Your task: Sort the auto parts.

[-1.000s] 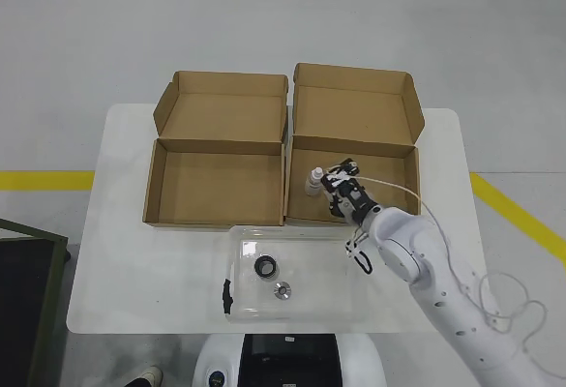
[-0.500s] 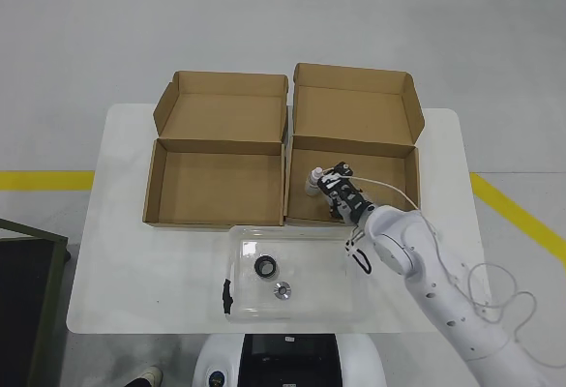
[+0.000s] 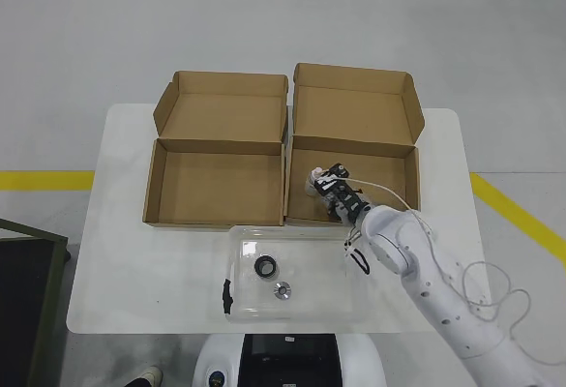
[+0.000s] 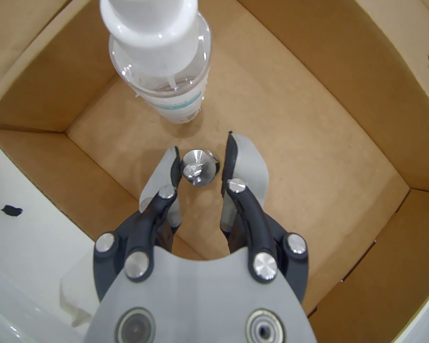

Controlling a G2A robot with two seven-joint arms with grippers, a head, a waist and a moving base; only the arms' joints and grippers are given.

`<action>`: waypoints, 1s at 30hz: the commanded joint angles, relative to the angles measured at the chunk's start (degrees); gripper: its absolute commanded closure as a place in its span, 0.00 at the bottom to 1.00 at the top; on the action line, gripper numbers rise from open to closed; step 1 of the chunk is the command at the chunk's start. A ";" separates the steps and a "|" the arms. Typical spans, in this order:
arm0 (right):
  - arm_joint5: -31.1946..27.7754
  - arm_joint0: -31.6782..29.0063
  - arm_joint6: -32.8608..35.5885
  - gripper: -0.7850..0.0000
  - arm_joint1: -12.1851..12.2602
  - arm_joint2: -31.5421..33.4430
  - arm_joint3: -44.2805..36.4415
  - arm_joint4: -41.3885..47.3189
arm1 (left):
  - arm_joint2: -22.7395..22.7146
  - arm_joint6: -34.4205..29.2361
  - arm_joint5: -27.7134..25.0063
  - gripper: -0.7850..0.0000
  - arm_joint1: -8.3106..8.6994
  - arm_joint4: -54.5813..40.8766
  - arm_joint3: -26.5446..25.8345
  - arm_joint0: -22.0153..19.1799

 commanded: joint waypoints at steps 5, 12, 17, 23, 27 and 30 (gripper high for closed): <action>-0.51 -1.92 -0.90 0.31 0.23 1.80 -3.43 -0.07 | 0.00 0.00 0.00 0.00 0.00 0.00 0.00 0.00; -1.51 -5.88 -2.96 0.27 0.79 5.09 -10.32 0.50 | 0.00 0.00 0.00 0.00 0.00 0.00 0.00 0.00; -3.04 -8.67 -5.03 0.15 1.13 7.32 -14.76 2.04 | 0.00 0.00 0.00 0.00 0.00 0.00 0.00 0.00; -6.53 -12.32 -8.43 0.02 1.63 9.90 -20.27 3.73 | 0.00 0.00 0.00 0.00 0.00 0.00 0.00 0.00; -9.89 -15.14 -10.42 0.00 2.03 11.12 -24.08 4.07 | 0.00 0.00 0.00 0.00 0.00 0.00 0.00 0.00; -12.86 -17.45 -11.60 0.00 2.34 11.41 -26.93 3.54 | 0.00 0.00 0.00 0.00 0.00 0.00 0.00 0.00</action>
